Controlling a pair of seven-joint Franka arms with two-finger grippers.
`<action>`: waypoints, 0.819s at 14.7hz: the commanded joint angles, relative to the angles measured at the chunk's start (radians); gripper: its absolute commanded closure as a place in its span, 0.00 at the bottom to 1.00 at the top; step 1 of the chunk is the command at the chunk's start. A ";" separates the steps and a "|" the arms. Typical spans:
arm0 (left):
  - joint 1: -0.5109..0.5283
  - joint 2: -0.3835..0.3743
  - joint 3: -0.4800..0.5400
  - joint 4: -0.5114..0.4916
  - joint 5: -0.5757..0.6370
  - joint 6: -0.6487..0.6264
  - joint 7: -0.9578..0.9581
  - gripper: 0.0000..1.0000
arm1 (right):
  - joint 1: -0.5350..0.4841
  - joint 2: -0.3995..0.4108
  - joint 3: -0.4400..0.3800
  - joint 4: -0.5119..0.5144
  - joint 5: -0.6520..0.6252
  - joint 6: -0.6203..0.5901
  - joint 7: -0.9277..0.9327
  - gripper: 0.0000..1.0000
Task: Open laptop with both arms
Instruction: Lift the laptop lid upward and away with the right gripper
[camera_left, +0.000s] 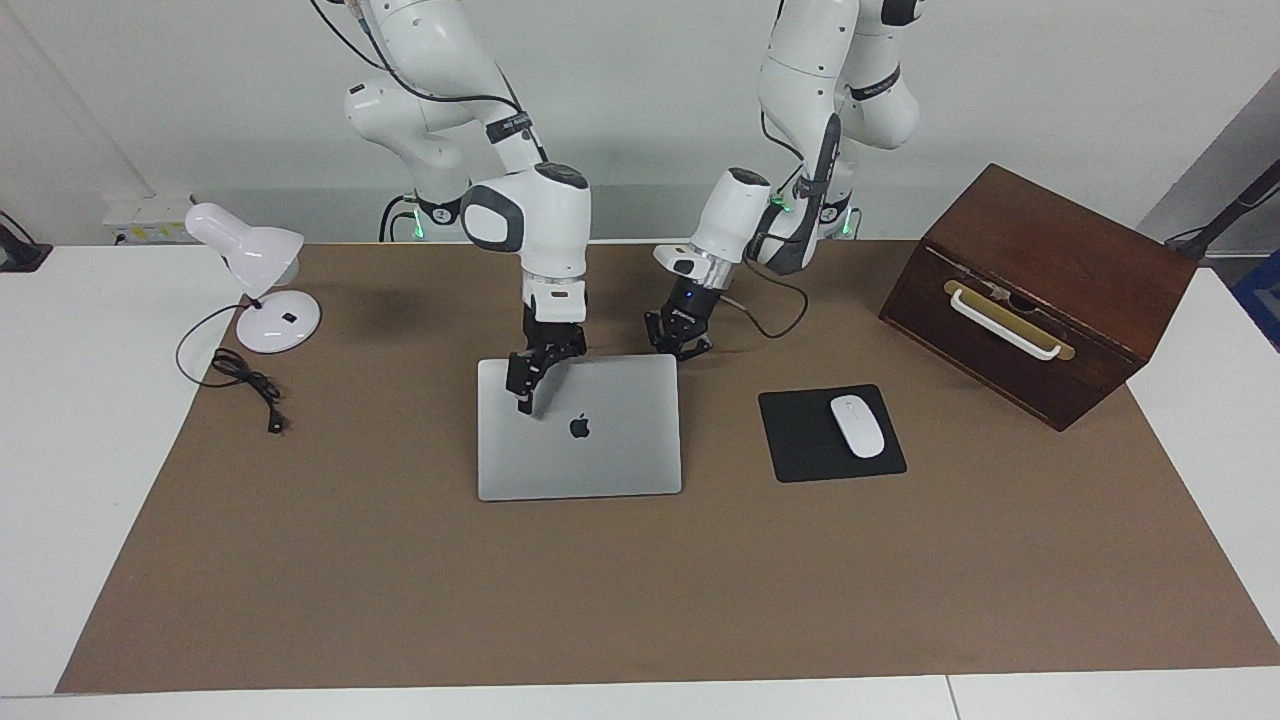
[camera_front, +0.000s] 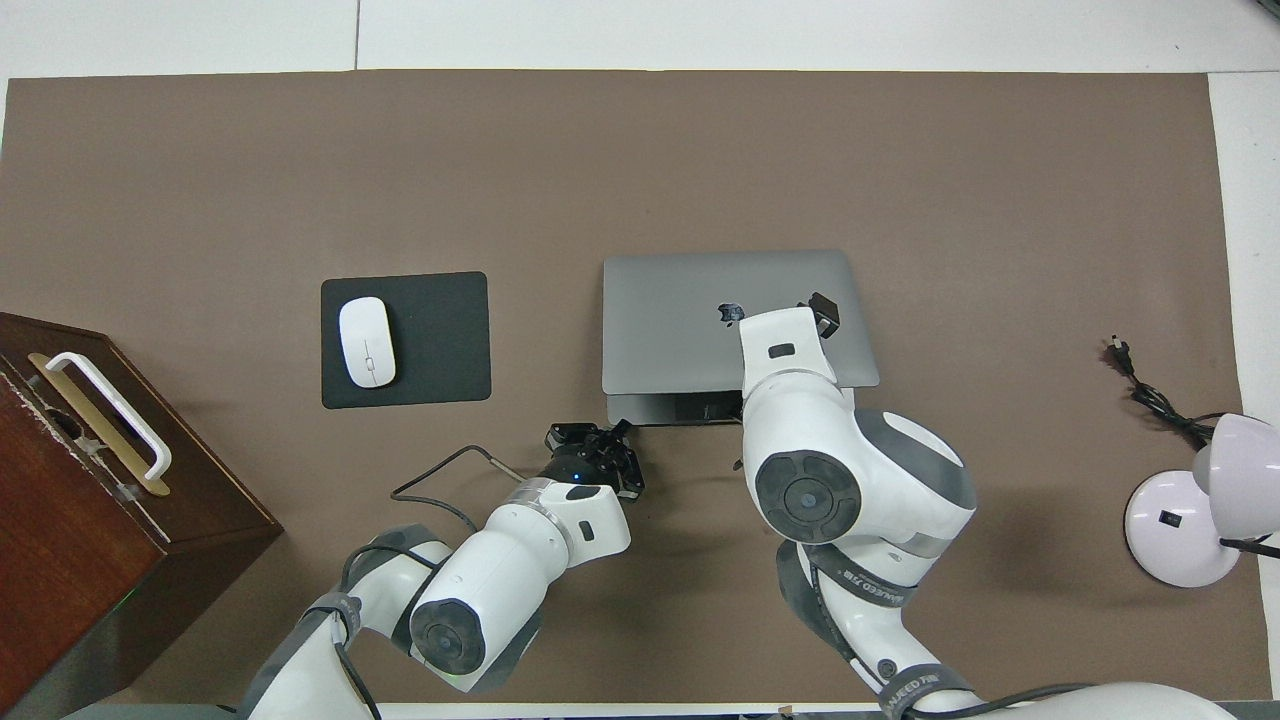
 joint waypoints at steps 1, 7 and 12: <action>-0.018 0.081 0.015 0.064 -0.008 0.023 0.016 1.00 | -0.045 0.051 0.001 0.134 -0.009 -0.077 -0.061 0.00; -0.019 0.081 0.015 0.064 -0.008 0.022 0.016 1.00 | -0.107 0.098 0.000 0.326 0.192 -0.201 -0.323 0.00; -0.019 0.082 0.015 0.064 -0.008 0.023 0.016 1.00 | -0.176 0.161 0.000 0.445 0.273 -0.220 -0.445 0.00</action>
